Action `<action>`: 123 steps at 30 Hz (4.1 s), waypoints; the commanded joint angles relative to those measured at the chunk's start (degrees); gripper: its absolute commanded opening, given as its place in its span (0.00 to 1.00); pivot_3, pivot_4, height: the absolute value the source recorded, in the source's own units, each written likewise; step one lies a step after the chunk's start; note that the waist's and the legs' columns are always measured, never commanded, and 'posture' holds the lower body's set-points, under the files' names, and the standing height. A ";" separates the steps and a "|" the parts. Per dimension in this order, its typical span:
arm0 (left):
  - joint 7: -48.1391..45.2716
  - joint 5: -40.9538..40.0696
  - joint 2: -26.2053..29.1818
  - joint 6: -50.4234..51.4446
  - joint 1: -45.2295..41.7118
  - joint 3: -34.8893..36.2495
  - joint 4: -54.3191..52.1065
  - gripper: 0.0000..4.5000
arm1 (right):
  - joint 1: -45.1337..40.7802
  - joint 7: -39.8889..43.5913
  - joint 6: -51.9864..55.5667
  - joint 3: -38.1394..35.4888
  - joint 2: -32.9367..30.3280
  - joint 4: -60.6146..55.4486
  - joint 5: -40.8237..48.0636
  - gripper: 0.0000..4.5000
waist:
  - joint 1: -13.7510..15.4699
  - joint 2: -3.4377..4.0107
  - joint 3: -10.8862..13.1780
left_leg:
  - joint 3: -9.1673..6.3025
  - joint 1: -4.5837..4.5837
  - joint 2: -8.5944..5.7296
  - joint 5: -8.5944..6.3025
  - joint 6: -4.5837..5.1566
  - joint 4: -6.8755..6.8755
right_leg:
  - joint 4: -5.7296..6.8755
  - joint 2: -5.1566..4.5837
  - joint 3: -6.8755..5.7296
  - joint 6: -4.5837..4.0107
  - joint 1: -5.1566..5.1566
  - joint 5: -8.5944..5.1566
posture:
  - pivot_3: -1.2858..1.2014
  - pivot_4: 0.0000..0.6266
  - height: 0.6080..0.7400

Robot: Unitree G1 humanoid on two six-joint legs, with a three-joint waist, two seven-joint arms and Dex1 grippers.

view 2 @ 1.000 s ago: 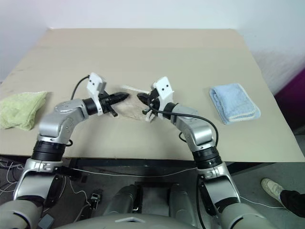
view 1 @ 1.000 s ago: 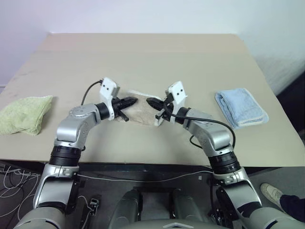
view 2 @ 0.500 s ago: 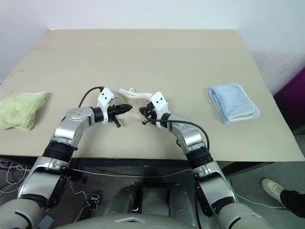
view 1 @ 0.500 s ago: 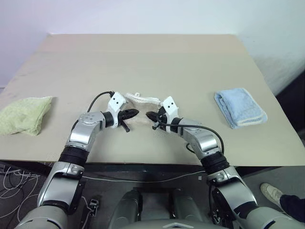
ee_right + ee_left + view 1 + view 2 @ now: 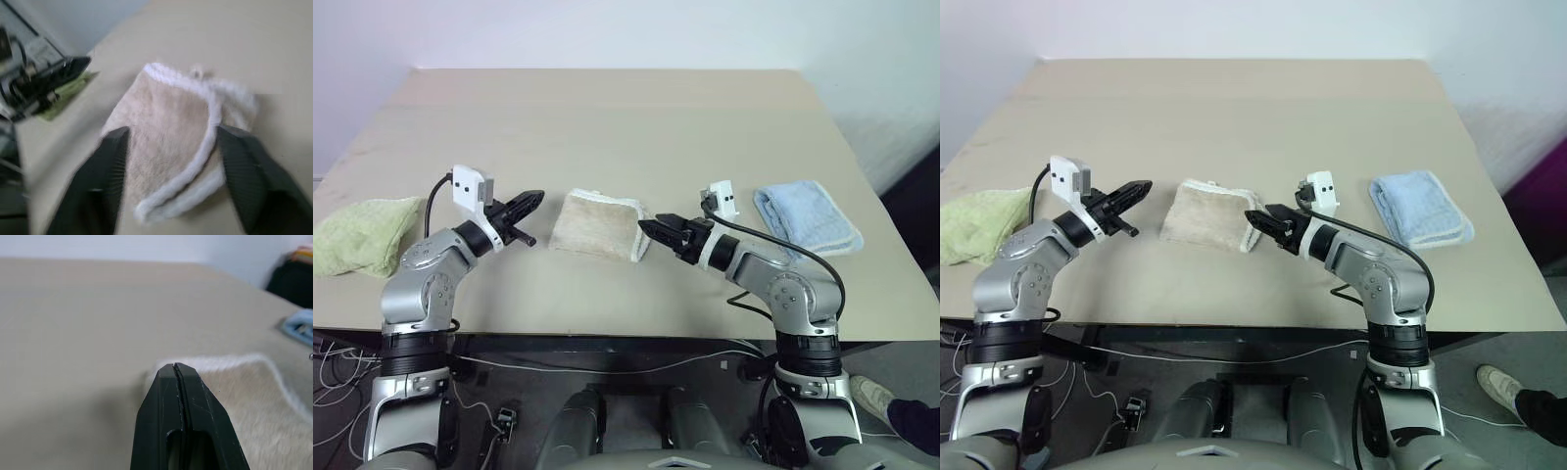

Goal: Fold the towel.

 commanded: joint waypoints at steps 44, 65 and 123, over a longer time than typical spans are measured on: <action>-5.04 -4.11 2.23 1.11 7.88 -2.49 -9.88 0.00 | -11.55 -13.27 3.39 -9.66 13.50 18.13 9.10 0.01 | -1.57 0.05 0.02 | 0.04 0.04 0.02 0.01 -0.02 -0.28 | -0.02 0.03 0.03 -0.02 -0.13 0.00 | 0.52 0.24 1.00; -6.98 -2.59 -1.58 -0.10 1.63 -9.53 -5.46 0.00 | -3.50 -52.69 -15.78 -38.90 0.19 -3.55 32.52 0.01 | -1.64 0.12 0.04 | 0.19 0.11 0.05 0.03 0.00 -0.51 | -0.11 0.06 0.17 -0.02 -0.11 -0.01 | 0.52 0.24 1.00; 3.17 9.27 -3.74 -12.21 7.92 -7.69 -2.07 0.00 | 5.78 -8.03 -38.05 23.43 -15.92 -0.39 -17.69 0.98 | 0.16 0.07 0.09 | 0.10 0.10 0.00 0.02 0.00 -0.22 | -0.14 0.02 0.06 0.00 0.04 -0.01 | 0.52 0.24 1.00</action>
